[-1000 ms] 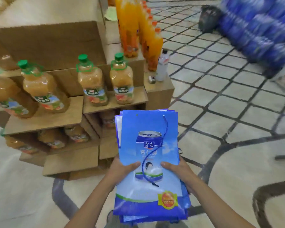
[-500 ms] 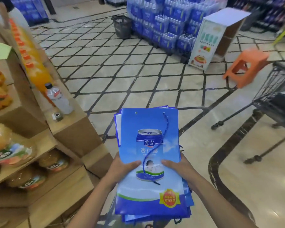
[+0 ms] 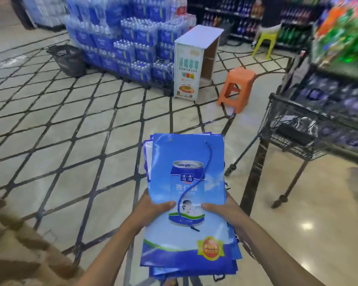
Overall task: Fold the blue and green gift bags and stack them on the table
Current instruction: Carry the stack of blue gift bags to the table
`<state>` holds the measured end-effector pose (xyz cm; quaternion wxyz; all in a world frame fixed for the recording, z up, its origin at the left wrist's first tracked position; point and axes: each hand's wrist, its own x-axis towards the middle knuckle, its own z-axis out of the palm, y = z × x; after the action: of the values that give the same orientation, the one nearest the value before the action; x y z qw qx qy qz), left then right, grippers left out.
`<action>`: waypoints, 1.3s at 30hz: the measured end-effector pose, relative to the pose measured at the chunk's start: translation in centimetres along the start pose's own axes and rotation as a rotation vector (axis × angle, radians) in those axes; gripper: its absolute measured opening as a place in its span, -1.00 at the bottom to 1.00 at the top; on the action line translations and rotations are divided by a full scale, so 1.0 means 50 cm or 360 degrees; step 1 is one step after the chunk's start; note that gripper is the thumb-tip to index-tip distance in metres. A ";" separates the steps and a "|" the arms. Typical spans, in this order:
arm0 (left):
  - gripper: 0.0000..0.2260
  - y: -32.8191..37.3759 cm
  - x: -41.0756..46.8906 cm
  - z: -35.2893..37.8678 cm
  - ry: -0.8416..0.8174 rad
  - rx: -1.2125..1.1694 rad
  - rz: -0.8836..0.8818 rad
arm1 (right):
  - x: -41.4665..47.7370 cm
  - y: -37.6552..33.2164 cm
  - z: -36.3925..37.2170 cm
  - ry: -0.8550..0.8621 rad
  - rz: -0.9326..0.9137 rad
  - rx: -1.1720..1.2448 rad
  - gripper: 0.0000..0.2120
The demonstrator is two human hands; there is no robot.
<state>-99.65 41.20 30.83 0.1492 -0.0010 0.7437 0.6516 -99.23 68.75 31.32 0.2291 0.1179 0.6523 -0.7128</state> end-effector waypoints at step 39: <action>-0.51 0.484 2.087 -0.044 -0.0266 0.0056 0.0005 | 1.622 -0.972 -0.657 0.0384 -0.0117 0.0117 -0.33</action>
<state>-204.60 62.86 31.24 0.2097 0.0570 0.7400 0.6366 -197.24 89.20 32.05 0.1183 0.1870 0.6524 -0.7249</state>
